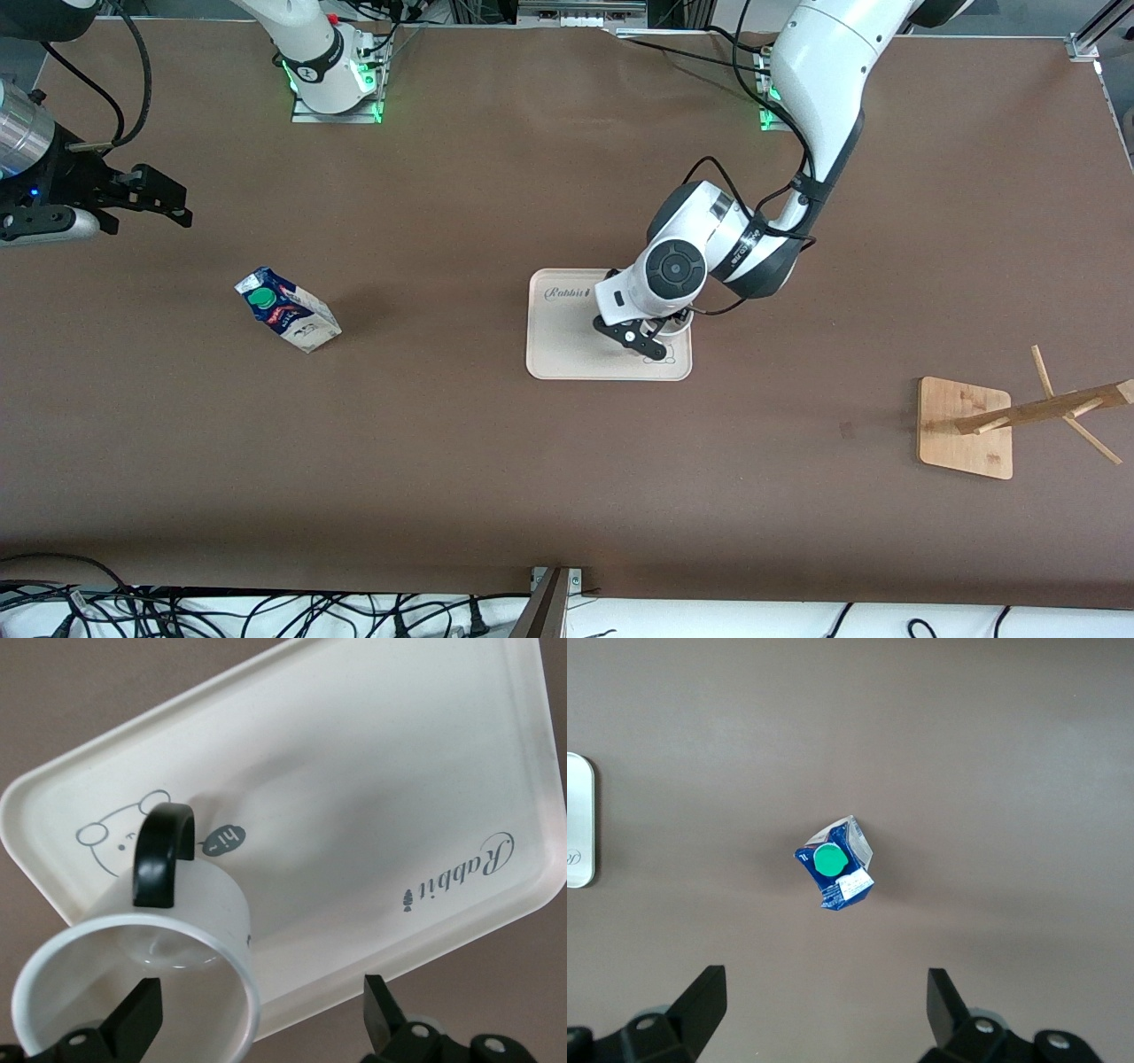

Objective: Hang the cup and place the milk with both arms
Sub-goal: 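Grasp the white mug by its rim with the left gripper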

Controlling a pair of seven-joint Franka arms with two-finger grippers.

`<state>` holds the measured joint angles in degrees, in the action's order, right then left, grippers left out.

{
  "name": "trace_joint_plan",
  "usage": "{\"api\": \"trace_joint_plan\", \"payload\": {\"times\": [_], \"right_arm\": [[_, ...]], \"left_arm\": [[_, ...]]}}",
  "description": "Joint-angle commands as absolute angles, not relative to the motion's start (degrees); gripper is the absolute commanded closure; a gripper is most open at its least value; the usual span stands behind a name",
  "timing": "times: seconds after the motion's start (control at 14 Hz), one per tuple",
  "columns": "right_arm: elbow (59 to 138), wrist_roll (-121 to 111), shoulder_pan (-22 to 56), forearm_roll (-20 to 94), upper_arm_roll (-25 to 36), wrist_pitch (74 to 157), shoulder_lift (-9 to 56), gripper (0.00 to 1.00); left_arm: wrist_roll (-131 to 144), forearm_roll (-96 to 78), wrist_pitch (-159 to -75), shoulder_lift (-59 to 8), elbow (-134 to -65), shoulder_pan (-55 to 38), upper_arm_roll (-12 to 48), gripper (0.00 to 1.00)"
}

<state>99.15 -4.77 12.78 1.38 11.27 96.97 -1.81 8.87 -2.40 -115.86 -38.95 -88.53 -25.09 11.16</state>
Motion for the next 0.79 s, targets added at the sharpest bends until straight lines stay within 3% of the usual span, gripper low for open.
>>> {"api": "trace_joint_plan", "payload": {"times": [0.0, 0.36, 0.43, 0.5, 0.64, 0.71], "right_arm": [[98.0, -4.8, 11.5, 0.6, 9.7, 97.4, -1.1, 0.00], [94.9, -5.5, 11.5, 0.4, 9.7, 96.8, -0.4, 0.00], [94.7, -5.5, 11.5, 0.3, 9.7, 96.9, -0.3, 0.00], [94.4, -5.4, 11.5, 0.3, 9.7, 96.8, -0.2, 0.00], [94.3, -4.8, 11.4, 0.4, 9.7, 96.9, -0.1, 0.00], [94.2, -4.6, 11.3, 0.5, 9.8, 96.9, 0.3, 0.00]], "left_arm": [[11.9, -1.3, -115.4, -38.5, -89.3, -25.8, 11.3, 0.00], [12.4, -1.3, -116.9, -39.8, -89.4, -26.1, 11.3, 0.00], [12.4, -1.3, -116.9, -39.9, -89.4, -26.1, 11.3, 0.06], [12.8, -1.3, -116.8, -39.8, -89.4, -26.2, 11.3, 0.54], [18.0, -1.3, -116.7, -40.1, -89.4, -26.8, 11.3, 0.92], [19.9, -1.3, -116.4, -40.1, -89.4, -26.8, 11.3, 1.00]]}}
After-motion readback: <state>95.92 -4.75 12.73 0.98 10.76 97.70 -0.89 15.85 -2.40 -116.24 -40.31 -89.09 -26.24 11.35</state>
